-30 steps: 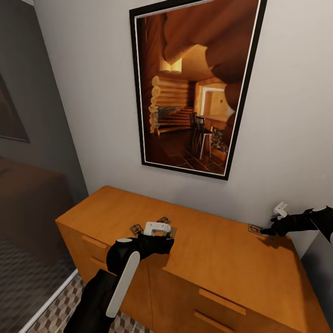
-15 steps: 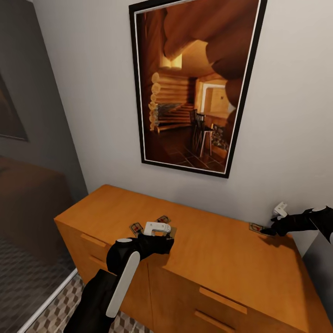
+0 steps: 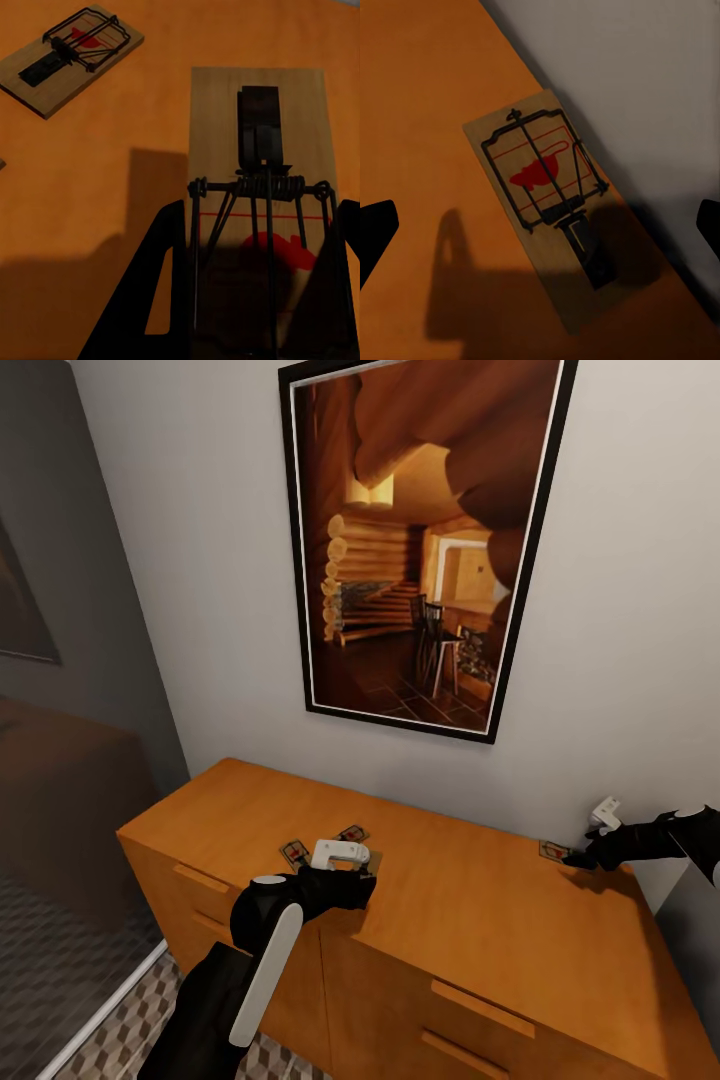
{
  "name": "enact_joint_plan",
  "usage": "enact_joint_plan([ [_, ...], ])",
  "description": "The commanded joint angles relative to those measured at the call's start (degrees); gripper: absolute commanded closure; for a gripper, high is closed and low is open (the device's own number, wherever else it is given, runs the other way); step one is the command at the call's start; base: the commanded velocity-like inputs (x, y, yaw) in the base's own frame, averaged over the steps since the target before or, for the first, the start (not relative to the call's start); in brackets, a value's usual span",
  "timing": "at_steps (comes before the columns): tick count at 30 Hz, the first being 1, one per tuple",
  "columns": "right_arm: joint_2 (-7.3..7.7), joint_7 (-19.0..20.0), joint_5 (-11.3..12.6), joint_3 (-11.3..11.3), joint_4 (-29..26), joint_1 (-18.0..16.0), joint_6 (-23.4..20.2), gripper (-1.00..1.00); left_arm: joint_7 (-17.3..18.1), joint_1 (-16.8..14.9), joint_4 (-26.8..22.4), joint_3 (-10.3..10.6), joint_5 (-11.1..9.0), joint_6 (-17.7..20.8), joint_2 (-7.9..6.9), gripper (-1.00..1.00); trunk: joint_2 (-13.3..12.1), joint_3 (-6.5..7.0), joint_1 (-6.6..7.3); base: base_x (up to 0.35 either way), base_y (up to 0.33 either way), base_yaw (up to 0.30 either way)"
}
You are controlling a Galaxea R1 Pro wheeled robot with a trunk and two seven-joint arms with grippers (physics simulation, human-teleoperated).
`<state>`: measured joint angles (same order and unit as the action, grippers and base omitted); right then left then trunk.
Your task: Take the four mousetraps from the cabinet in the bathroom and place them on the bathroom floor. Make sure all four end up on the same floor surface, and ensure that at least two of them are either under or directly next to the same bathroom sink.
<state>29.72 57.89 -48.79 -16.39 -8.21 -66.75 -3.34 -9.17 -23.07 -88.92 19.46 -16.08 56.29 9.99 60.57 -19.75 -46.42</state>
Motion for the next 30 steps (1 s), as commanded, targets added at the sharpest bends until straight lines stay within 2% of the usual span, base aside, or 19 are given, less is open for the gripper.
enact_joint_plan([
  [1,-0.01,0.3,-0.3,-0.5,0.0,0.0,-0.4,-1.00,-0.6,0.0,0.0,0.0,-0.5,0.2,0.00,1.00,0.1,-0.07,-0.01,0.000,0.000,0.000],
  [13,-0.01,0.3,-0.3,-0.5,0.0,0.0,-0.4,-1.00,-0.6,0.0,0.0,0.1,-0.5,0.2,0.00,1.00,0.1,-0.07,-0.01,0.000,0.000,0.000],
  [17,-0.01,0.3,-0.3,-0.5,0.0,0.0,-0.4,-1.00,-0.6,0.0,0.0,0.1,-0.5,0.2,0.00,1.00,1.7,-0.79,-0.88,0.000,0.000,0.000],
  [20,-0.01,0.3,-0.3,-0.5,0.0,0.0,-0.4,-1.00,-0.6,0.0,0.0,1.0,-0.5,0.2,0.00,1.00,2.9,-1.33,-1.54,0.000,0.000,0.000],
  [30,-0.01,0.3,-0.3,-0.5,0.0,0.0,-0.4,-1.00,-0.7,0.0,0.0,2.3,-0.4,0.1,0.00,1.00,2.9,-1.33,-1.54,0.000,0.000,0.000],
])
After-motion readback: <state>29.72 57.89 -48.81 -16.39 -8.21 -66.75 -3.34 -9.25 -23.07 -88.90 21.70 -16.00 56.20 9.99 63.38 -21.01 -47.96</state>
